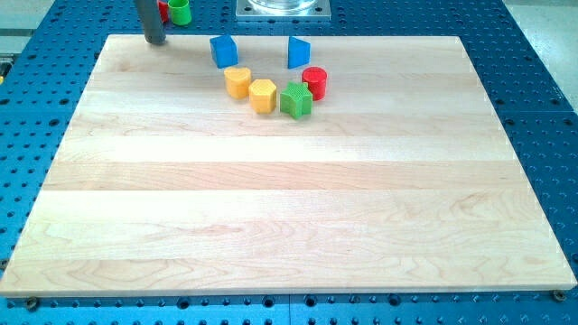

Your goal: Slide the arm to the top left of the blue cube

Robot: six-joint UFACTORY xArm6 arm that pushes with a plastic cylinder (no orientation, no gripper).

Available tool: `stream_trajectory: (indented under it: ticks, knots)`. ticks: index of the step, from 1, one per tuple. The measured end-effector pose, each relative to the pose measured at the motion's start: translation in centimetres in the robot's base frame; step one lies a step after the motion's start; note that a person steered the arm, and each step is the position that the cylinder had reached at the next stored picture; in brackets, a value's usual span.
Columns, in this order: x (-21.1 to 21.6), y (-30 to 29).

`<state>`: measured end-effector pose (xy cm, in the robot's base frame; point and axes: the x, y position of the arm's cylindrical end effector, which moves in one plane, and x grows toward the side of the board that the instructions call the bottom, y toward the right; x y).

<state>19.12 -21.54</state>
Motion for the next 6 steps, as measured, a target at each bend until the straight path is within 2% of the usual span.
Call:
stream_trajectory:
  ticks: [6]
  knots:
    - [0.1,1.4]
